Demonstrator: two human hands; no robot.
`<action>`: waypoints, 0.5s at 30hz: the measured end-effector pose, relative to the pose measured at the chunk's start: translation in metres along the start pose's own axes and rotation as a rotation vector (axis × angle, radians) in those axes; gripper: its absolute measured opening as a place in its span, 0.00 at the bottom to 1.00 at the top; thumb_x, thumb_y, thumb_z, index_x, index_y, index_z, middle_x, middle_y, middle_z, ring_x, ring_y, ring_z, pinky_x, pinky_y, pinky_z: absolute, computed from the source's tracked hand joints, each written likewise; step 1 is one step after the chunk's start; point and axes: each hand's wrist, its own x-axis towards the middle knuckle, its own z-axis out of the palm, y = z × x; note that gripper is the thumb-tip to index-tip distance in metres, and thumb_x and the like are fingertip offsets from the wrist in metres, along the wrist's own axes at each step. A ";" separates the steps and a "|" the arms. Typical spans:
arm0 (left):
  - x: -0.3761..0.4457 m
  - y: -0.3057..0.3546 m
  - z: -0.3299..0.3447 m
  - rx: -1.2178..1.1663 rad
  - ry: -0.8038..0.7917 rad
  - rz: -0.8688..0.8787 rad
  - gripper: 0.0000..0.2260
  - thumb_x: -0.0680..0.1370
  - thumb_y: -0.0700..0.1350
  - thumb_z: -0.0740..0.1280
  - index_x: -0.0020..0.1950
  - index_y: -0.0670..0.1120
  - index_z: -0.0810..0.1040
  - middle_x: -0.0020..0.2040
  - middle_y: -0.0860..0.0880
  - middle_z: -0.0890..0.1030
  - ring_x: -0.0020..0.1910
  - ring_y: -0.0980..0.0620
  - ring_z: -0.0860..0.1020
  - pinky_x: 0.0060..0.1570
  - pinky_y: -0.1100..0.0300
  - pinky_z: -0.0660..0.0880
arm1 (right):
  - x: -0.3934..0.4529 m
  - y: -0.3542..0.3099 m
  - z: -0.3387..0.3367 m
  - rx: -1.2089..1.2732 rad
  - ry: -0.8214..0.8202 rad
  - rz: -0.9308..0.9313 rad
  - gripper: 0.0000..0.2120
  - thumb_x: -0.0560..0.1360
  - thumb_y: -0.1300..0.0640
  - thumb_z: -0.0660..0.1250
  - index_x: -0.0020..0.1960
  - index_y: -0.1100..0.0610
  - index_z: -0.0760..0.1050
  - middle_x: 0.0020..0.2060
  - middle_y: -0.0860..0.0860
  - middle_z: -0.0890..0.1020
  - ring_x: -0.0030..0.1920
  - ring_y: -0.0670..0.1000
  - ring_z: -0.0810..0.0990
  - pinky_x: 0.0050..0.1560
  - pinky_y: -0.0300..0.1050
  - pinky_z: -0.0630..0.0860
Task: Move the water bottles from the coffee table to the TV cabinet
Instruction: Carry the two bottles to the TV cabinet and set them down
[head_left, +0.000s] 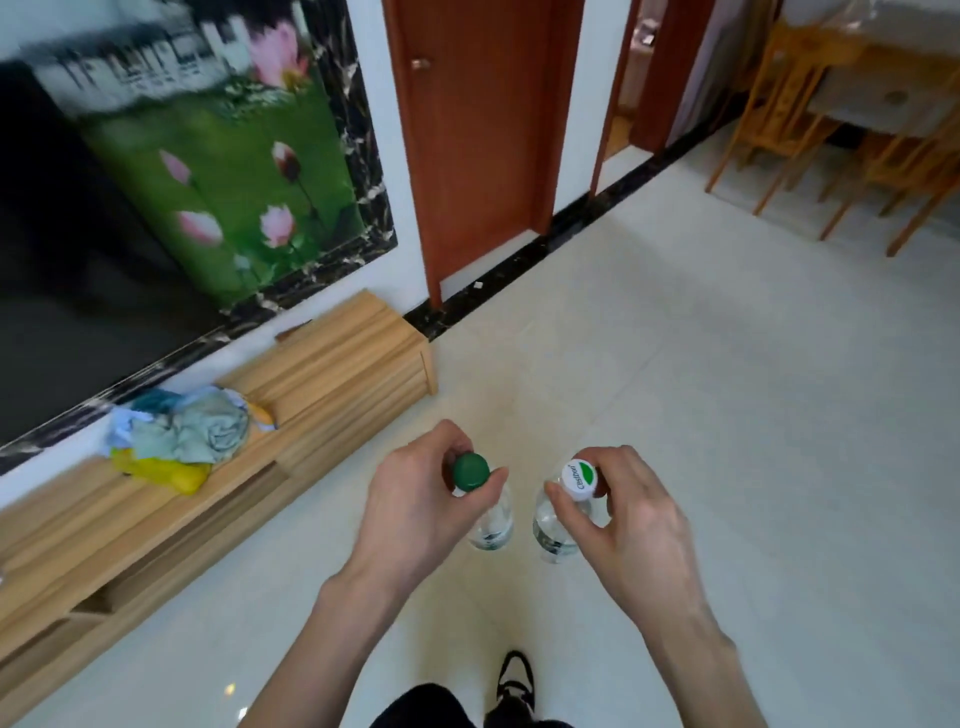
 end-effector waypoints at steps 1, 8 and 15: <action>0.010 -0.002 0.000 0.020 0.022 0.000 0.16 0.71 0.63 0.73 0.42 0.55 0.72 0.32 0.56 0.76 0.35 0.54 0.75 0.31 0.65 0.68 | 0.017 0.001 0.004 0.010 -0.024 -0.020 0.12 0.76 0.43 0.72 0.53 0.49 0.76 0.46 0.41 0.77 0.43 0.44 0.78 0.38 0.41 0.75; 0.061 -0.022 -0.017 0.080 0.177 -0.107 0.15 0.74 0.61 0.75 0.43 0.54 0.72 0.32 0.54 0.76 0.35 0.52 0.75 0.29 0.63 0.69 | 0.115 -0.014 0.040 0.056 -0.181 -0.173 0.12 0.76 0.43 0.72 0.53 0.47 0.75 0.48 0.43 0.78 0.45 0.46 0.78 0.40 0.43 0.75; 0.116 -0.068 -0.039 0.076 0.292 -0.214 0.15 0.74 0.57 0.76 0.44 0.54 0.72 0.32 0.54 0.77 0.32 0.53 0.75 0.32 0.57 0.74 | 0.205 -0.051 0.103 -0.003 -0.331 -0.349 0.13 0.76 0.42 0.70 0.54 0.48 0.73 0.46 0.43 0.76 0.43 0.46 0.75 0.35 0.35 0.69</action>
